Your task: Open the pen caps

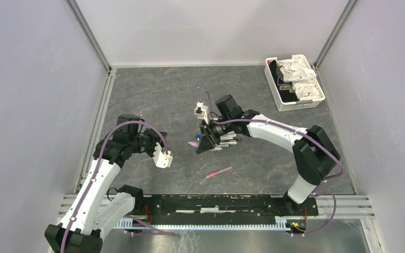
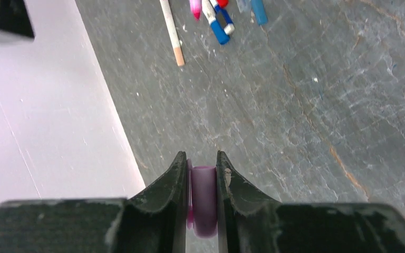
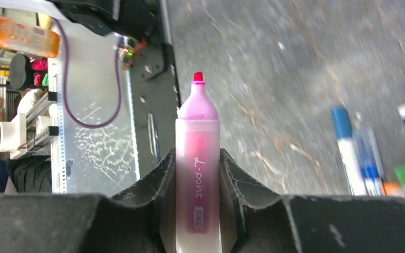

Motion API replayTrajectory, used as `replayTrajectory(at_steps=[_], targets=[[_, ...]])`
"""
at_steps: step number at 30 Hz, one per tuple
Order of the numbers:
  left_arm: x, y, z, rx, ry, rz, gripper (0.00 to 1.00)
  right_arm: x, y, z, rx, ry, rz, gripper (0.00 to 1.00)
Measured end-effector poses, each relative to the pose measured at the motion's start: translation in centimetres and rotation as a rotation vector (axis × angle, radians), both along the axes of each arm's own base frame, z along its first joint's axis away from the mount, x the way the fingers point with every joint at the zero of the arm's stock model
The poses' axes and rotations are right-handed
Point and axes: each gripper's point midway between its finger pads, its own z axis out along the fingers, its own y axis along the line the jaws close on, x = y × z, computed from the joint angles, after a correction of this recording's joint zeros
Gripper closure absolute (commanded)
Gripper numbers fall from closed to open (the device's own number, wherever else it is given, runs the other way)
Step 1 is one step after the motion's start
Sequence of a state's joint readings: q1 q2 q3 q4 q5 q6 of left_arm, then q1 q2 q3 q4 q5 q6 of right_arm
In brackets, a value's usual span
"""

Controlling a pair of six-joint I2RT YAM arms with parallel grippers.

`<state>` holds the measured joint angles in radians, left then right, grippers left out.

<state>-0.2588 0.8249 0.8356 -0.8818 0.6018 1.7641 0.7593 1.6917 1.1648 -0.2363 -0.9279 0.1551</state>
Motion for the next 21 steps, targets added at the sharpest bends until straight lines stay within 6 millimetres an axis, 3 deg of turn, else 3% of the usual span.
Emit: replayTrajectory(at_steps=[4, 8, 11, 14, 16, 19, 21], targets=[[0.6, 0.9, -0.6, 0.043, -0.011, 0.039, 0.98, 0.2, -3.4, -3.1, -0.111, 0.035, -0.056, 1.0], [1.2, 1.1, -0.8, 0.055, -0.009, 0.055, 0.98, 0.4, -5.4, -4.0, -0.169, 0.034, -0.104, 1.0], [1.4, 1.0, -1.2, 0.033, 0.031, 0.09, 0.98, 3.9, -7.7, -3.8, -0.221, -0.044, -0.254, 1.0], [1.9, 0.7, -2.9, -0.009, 0.175, 0.183, 0.98, 9.6, -13.2, -4.1, -0.313, -0.17, -0.54, 1.0], [2.2, 0.4, -4.0, -0.026, 0.293, 0.258, 0.98, 11.8, -17.2, -4.7, -0.377, -0.225, -0.711, 1.0], [3.9, 0.0, -6.0, -0.04, 0.48, 0.416, 0.98, 12.8, -22.0, -6.5, -0.482, -0.271, -0.896, 1.0], [4.9, -0.2, -7.2, -0.052, 0.565, 0.505, 0.98, 12.9, -24.2, -7.9, -0.561, -0.298, -0.972, 1.0]])
